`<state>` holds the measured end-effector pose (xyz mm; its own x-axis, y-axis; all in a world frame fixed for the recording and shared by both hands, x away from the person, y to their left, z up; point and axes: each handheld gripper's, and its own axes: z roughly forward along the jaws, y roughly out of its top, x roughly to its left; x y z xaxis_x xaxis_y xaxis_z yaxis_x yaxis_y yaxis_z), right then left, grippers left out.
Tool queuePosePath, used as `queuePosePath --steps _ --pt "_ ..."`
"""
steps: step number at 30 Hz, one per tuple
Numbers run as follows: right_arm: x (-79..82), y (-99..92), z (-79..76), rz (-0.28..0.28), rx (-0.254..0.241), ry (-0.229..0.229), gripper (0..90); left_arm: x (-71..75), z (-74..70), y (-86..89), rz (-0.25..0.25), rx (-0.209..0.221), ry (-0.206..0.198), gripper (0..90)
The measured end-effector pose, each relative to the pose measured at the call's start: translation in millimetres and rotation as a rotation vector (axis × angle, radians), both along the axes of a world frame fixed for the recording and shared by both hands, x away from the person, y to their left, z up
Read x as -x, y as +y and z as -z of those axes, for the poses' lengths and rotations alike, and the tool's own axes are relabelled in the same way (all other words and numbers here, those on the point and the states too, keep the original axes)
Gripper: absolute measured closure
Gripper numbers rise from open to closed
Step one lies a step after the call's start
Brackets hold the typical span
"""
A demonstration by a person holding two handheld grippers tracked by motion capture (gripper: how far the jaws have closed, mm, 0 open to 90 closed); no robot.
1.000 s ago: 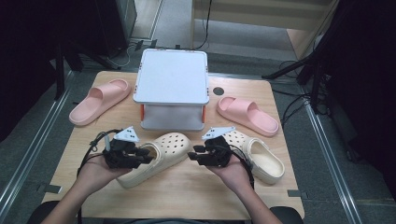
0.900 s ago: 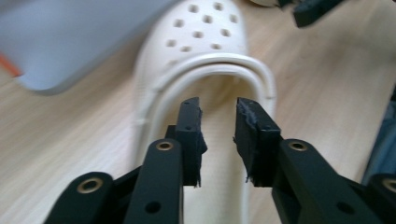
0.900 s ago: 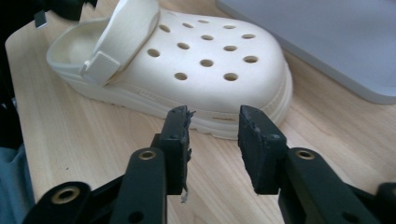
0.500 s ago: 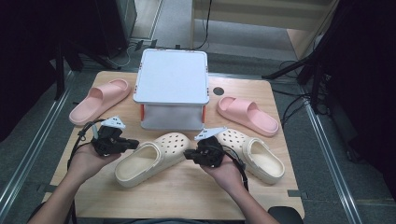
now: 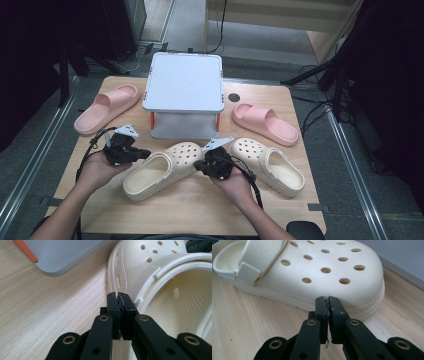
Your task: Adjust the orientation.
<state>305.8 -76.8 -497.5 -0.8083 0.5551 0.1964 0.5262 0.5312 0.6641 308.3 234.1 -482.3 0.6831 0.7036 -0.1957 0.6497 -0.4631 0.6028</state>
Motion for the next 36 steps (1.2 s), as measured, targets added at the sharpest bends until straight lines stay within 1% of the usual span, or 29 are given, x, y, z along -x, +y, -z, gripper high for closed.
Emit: queuePosePath --steps 5,6,11,13,15,18,21,24,29,36 --pt "-0.1 0.4 0.2 0.001 0.0 -0.002 85.9 1.6 1.6 0.3 0.006 0.015 0.015 89.0" --pt "-0.3 0.6 0.3 0.003 0.0 -0.005 85.8 3.0 2.0 -0.5 0.0 0.018 0.011 89.0" --pt "-2.8 1.6 -0.1 0.009 0.007 -0.009 85.8 9.0 2.2 -1.3 0.006 0.017 0.017 89.0" --pt "-4.5 2.4 0.1 0.011 0.009 -0.023 85.8 11.9 3.2 -2.6 0.016 0.013 0.021 88.8" --pt "-6.2 3.1 -0.1 0.018 0.011 -0.019 85.9 15.0 3.3 -4.1 0.015 0.006 0.016 88.8" --pt "-10.0 4.5 0.1 0.019 0.006 -0.018 85.8 19.7 3.9 -3.5 0.007 0.022 0.026 88.8" --pt "-13.4 6.7 0.1 0.016 0.007 -0.017 85.7 24.3 4.0 -3.0 -0.004 0.026 0.026 88.9" --pt "-16.1 9.8 -0.2 0.013 0.011 -0.019 85.7 29.5 3.9 -3.2 -0.008 0.02 0.023 88.9" --pt "-20.8 14.4 -0.4 0.013 0.013 -0.02 85.8 38.2 3.3 -5.7 -0.003 0.008 0.018 88.8" --pt "-26.8 19.0 -1.1 0.02 0.02 -0.028 85.7 47.0 4.3 -12.1 -0.001 0.036 0.022 88.2"
